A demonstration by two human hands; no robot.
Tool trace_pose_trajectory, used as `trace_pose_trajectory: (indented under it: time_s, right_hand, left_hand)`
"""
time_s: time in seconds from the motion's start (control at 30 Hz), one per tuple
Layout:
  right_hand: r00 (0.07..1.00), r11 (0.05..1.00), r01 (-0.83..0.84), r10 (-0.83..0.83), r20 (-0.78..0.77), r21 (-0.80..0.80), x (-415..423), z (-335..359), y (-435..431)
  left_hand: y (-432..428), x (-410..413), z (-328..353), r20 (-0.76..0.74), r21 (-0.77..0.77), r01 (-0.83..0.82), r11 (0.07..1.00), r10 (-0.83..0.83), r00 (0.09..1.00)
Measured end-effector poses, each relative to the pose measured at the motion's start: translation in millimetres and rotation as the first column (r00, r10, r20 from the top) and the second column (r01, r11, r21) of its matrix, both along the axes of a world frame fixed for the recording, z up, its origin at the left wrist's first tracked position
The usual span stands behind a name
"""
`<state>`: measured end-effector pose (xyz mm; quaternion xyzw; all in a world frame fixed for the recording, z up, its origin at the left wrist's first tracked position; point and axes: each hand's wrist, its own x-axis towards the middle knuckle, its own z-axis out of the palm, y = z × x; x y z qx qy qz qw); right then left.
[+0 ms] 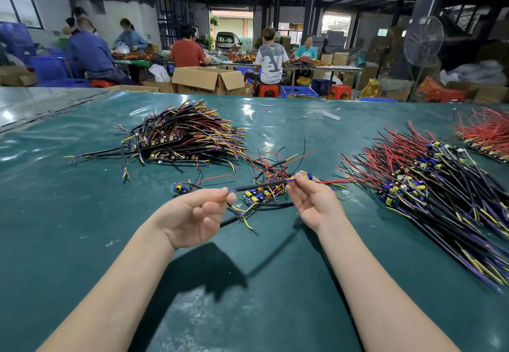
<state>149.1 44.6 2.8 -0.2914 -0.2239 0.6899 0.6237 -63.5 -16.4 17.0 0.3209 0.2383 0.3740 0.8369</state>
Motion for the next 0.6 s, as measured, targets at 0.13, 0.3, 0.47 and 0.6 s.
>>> trace_pose_trajectory:
  time_s: [0.13,0.3,0.47,0.6]
  right_hand:
    - [1.000,1.000,-0.028,0.028,-0.010,-0.001,-6,1,-2]
    - [0.997,0.995,0.068,-0.071,-0.034,-0.073,5,-4,3]
    - [0.998,0.996,0.062,-0.063,-0.020,-0.071,6,-4,4]
    - [1.000,0.999,-0.002,0.002,-0.006,-0.053,5,-1,2]
  left_hand:
    - [-3,-9,2,0.102,0.077,0.035,0.996,-0.043,0.994]
    - [3,-4,-1,-0.670,0.373,-0.175,0.911,0.395,0.629]
    - [0,-7,2,-0.616,0.347,0.078,0.935,0.164,0.770]
    - [-3,-8,2,-0.648,0.358,0.249,0.900,0.048,0.760]
